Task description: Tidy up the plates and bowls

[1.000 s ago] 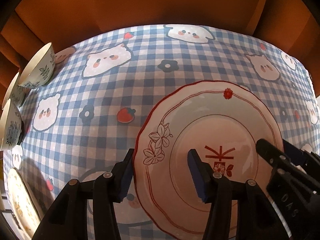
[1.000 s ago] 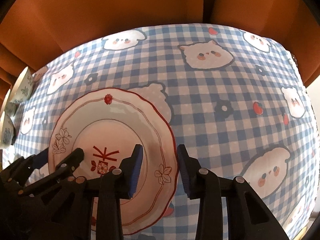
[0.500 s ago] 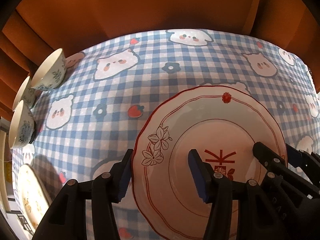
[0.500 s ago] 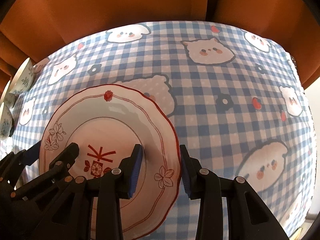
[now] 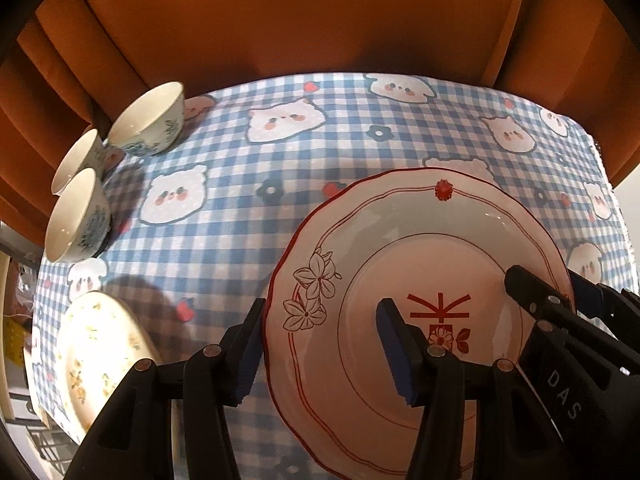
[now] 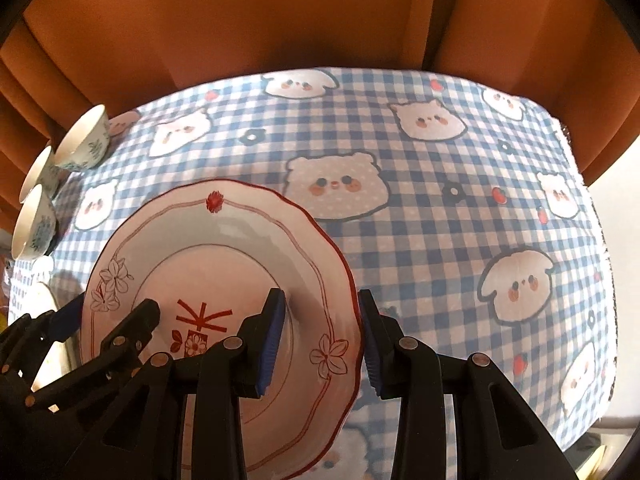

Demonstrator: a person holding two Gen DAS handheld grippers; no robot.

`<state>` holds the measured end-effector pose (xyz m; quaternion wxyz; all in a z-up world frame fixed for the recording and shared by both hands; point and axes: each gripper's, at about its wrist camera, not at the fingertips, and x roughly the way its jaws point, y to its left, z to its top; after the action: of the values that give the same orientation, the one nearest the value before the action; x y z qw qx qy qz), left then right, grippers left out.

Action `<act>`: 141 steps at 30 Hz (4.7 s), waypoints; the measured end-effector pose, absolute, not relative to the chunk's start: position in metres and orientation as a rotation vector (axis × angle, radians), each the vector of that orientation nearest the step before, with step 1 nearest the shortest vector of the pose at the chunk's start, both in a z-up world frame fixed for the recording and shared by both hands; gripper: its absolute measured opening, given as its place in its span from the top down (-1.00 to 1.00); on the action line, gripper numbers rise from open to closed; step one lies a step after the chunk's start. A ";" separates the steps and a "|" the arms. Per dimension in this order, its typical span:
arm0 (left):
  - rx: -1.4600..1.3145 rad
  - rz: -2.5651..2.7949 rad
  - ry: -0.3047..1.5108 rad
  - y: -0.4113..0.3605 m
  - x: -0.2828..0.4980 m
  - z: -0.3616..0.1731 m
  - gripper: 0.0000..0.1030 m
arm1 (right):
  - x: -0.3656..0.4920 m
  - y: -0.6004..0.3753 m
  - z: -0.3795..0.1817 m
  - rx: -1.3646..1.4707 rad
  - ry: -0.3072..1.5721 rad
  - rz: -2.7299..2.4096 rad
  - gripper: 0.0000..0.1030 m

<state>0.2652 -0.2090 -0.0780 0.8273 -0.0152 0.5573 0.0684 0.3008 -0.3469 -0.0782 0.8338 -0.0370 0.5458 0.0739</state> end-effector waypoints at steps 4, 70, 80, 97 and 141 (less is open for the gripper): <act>-0.035 0.120 1.169 -0.188 0.251 -0.067 -0.08 | 0.285 -0.328 -0.068 -0.079 1.139 0.136 0.23; -0.007 0.172 1.272 0.027 0.140 -0.105 -0.04 | 0.162 -0.114 -0.109 -0.036 1.255 0.239 0.47; -0.006 0.237 1.283 0.040 0.137 -0.103 -0.04 | 0.161 -0.097 -0.111 -0.066 1.234 0.266 0.46; 0.031 0.260 1.184 0.037 0.129 -0.108 -0.05 | 0.151 -0.077 -0.114 -0.185 1.147 0.225 0.39; -0.157 0.280 0.991 0.153 0.249 -0.063 -0.50 | 0.276 0.011 -0.067 -0.157 1.060 0.300 -0.11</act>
<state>0.2492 0.1533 -0.0628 0.8673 -0.0751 0.4735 0.1338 0.2763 0.0115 -0.0668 0.8492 -0.0745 0.5029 0.1426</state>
